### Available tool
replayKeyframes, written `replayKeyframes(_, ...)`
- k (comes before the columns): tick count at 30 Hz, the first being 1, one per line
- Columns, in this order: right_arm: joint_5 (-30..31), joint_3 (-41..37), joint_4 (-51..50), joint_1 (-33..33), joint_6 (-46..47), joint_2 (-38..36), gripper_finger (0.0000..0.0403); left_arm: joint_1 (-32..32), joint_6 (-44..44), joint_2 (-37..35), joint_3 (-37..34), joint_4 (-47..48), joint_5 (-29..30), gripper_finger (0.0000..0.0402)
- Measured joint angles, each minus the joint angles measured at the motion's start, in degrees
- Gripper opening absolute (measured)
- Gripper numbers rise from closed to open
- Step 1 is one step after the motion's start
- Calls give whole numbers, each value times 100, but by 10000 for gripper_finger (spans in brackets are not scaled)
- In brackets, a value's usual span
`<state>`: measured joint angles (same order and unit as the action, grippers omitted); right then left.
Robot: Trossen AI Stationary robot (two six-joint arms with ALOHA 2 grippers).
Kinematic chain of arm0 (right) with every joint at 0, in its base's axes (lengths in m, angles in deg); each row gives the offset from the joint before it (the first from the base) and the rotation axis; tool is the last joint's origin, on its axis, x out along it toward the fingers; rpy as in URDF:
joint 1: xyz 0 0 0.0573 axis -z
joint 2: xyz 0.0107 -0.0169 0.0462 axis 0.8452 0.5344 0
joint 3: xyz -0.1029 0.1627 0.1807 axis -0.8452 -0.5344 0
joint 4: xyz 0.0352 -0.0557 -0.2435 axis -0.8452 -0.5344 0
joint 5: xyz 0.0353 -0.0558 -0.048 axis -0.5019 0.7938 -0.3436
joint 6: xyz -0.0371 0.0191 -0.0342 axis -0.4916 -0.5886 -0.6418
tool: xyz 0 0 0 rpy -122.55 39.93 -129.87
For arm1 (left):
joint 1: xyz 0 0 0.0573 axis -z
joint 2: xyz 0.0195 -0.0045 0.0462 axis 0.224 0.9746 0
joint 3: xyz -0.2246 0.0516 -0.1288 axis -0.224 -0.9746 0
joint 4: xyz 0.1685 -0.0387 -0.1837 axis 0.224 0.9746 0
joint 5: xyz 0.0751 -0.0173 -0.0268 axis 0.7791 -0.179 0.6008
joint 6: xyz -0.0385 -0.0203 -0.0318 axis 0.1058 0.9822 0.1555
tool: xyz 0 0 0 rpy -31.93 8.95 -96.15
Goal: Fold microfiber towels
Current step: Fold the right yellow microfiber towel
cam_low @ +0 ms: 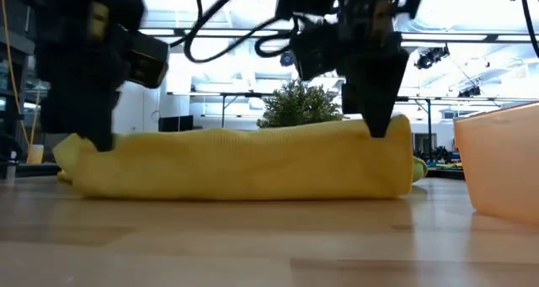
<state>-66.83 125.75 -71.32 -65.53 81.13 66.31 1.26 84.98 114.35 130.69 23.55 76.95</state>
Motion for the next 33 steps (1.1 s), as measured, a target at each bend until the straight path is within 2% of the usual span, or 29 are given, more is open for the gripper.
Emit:
replayKeyframes(7,-11,-427,123,188,116,-2,0,-270,169,0,-20,24,419,0)
replayKeyframes(13,68,-764,188,266,335,-3,0,-186,403,0,-23,81,578,0)
replayKeyframes(20,-47,-807,535,272,504,-4,0,11,609,0,-25,111,858,0)
replayKeyframes(33,21,-807,532,644,754,-70,0,148,796,0,-25,382,1303,0)
